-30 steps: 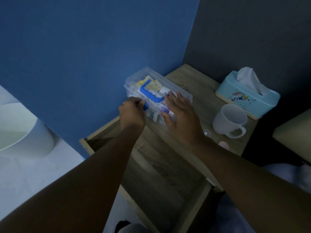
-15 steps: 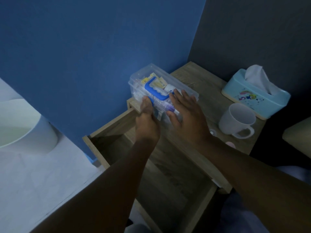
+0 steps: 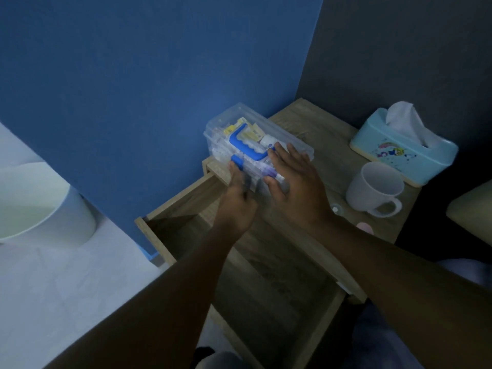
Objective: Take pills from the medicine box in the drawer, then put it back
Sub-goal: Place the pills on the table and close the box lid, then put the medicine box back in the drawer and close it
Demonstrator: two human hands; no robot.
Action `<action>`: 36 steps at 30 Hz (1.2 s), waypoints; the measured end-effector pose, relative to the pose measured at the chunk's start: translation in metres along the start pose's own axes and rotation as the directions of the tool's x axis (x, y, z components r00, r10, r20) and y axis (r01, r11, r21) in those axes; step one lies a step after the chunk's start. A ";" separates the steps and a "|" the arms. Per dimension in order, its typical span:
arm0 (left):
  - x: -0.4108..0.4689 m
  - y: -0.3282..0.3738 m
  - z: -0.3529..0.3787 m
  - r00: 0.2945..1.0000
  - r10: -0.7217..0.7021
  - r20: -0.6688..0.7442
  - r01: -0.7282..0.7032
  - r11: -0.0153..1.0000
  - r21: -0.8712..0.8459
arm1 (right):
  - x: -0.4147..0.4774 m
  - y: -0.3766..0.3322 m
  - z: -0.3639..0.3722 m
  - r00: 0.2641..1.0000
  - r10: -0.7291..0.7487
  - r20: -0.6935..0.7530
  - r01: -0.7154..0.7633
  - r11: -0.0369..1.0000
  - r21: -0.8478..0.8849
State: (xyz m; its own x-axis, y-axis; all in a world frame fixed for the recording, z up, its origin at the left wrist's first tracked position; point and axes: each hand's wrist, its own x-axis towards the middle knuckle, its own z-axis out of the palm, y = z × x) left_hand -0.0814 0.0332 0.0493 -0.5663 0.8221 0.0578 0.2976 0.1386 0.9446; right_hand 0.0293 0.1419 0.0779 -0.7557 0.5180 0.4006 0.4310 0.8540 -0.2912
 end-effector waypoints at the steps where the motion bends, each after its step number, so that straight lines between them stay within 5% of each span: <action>1: 0.003 -0.003 -0.007 1.000 0.003 0.015 -0.003 1.000 -0.002 | 0.000 -0.002 0.000 1.000 0.019 -0.003 -0.019 1.000 0.020; 5: 0.012 0.008 -0.033 0.998 0.026 -0.050 -0.028 0.998 -0.048 | 0.001 -0.010 0.000 0.995 0.097 0.037 -0.099 0.992 0.072; 11: 0.054 0.027 -0.077 0.983 -0.013 -0.183 0.082 0.922 0.377 | -0.007 -0.025 0.004 0.851 0.524 -0.024 -0.475 0.790 0.387; 15: 0.083 0.039 -0.083 0.989 0.016 -0.145 0.057 0.874 0.483 | -0.001 -0.022 0.004 0.797 0.603 -0.017 -0.515 0.695 0.503; 22: 0.109 0.029 -0.073 0.958 -0.209 -0.197 0.265 0.908 0.324 | 0.031 0.014 -0.001 0.702 0.709 0.066 -0.614 0.556 0.560; 28: 0.110 0.017 -0.071 0.942 -0.220 -0.254 0.274 0.940 0.203 | 0.036 0.029 -0.005 0.710 0.696 0.105 -0.605 0.527 0.596; 36: 0.087 0.038 -0.074 0.959 -0.168 -0.229 0.228 0.936 0.267 | 0.018 0.014 -0.023 0.643 0.764 0.059 -0.622 0.475 0.622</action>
State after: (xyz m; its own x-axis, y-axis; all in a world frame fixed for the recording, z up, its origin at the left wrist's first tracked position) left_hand -0.1766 0.0692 0.1146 -0.7692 0.6383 -0.0295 0.3547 0.4650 0.8111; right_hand 0.0329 0.1638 0.1010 -0.1857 0.9825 -0.0162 0.3684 0.0543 -0.9281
